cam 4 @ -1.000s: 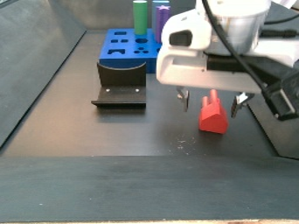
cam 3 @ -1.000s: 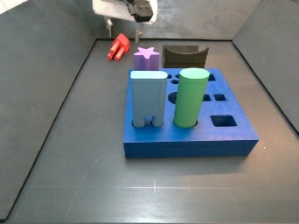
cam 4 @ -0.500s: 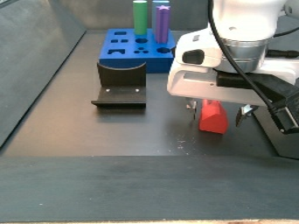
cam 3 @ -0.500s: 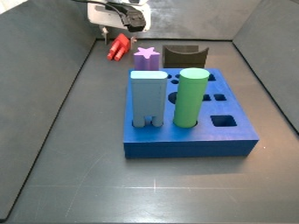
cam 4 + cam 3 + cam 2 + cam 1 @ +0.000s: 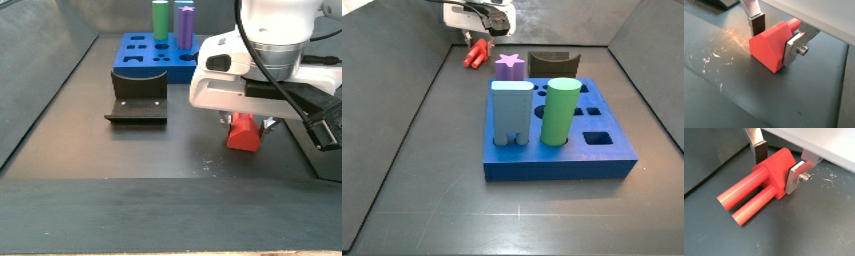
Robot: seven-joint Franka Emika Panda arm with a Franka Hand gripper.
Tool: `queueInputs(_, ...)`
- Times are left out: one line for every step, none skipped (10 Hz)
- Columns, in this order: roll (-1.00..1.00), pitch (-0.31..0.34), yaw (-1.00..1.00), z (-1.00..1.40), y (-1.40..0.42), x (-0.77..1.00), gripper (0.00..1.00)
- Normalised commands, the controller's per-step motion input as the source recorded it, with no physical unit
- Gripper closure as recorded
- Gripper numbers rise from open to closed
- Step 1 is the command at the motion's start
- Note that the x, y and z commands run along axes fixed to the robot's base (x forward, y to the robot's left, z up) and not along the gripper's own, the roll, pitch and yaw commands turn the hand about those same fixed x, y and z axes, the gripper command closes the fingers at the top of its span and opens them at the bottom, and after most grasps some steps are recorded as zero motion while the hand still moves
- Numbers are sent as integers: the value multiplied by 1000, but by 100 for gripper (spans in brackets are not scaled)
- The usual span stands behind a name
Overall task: Pick up the 3 prong object. Move up. Rotate the 3 prong object. Place the 3 prong object on the fixture. Regrasp the 3 prong object. Move to above the board. Insert the 3 prong object.
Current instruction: Pick up the 3 prong object, then move up, then rotate the 3 prong object.
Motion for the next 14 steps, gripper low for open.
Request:
queueInputs(0, 0, 0, 0, 0, 0, 100)
queueInputs(0, 0, 0, 0, 0, 0, 100)
queueInputs(0, 0, 0, 0, 0, 0, 100)
queueInputs(0, 0, 0, 0, 0, 0, 100)
queueInputs(0, 0, 0, 0, 0, 0, 100)
queueInputs(0, 0, 0, 0, 0, 0, 100)
queueInputs(0, 0, 0, 0, 0, 0, 100)
queueInputs(0, 0, 0, 833, 0, 0, 100)
queueInputs(-3, -5, -40, 820, -52, 55, 100)
queueInputs(-9, 23, -37, 697, -49, 30, 100)
queueInputs(-6, 33, -29, 570, -32, 13, 100)
queueInputs(1, 33, -24, 379, -19, 0, 100)
queueInputs(7, 30, -22, 225, -15, -9, 100)
queueInputs(0, 0, 0, 0, -889, 348, 100)
